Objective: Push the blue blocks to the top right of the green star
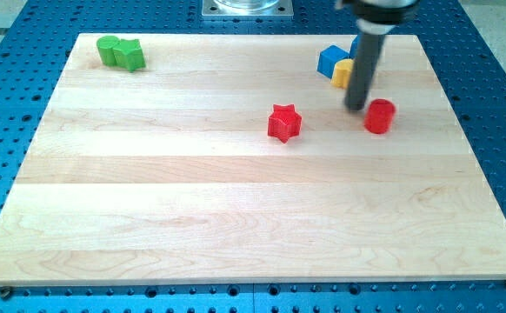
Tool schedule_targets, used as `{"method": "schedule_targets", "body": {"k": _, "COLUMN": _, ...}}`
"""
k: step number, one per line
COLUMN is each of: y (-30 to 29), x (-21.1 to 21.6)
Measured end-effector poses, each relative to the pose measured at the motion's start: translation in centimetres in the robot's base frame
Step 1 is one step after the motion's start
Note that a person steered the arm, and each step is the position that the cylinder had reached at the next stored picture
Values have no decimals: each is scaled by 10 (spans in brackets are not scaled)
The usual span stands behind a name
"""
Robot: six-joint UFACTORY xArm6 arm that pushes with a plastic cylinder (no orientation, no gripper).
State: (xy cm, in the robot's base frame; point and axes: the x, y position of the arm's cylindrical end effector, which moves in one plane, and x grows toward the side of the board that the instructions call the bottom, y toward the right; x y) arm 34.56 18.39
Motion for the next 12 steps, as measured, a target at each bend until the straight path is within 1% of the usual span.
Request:
{"method": "schedule_targets", "body": {"k": 1, "y": 78, "x": -20}}
{"method": "schedule_targets", "body": {"k": 2, "y": 92, "x": -102}}
{"method": "schedule_targets", "body": {"k": 3, "y": 62, "x": -121}}
{"method": "schedule_targets", "body": {"k": 4, "y": -2, "x": -121}}
{"method": "schedule_targets", "body": {"k": 5, "y": -76, "x": -121}}
{"method": "schedule_targets", "body": {"k": 6, "y": -167, "x": -132}}
{"method": "schedule_targets", "body": {"k": 7, "y": -131, "x": -134}}
{"method": "schedule_targets", "body": {"k": 8, "y": -12, "x": -128}}
{"method": "schedule_targets", "body": {"k": 9, "y": -3, "x": -98}}
{"method": "schedule_targets", "body": {"k": 10, "y": -37, "x": -68}}
{"method": "schedule_targets", "body": {"k": 11, "y": -43, "x": -35}}
{"method": "schedule_targets", "body": {"k": 12, "y": -56, "x": -43}}
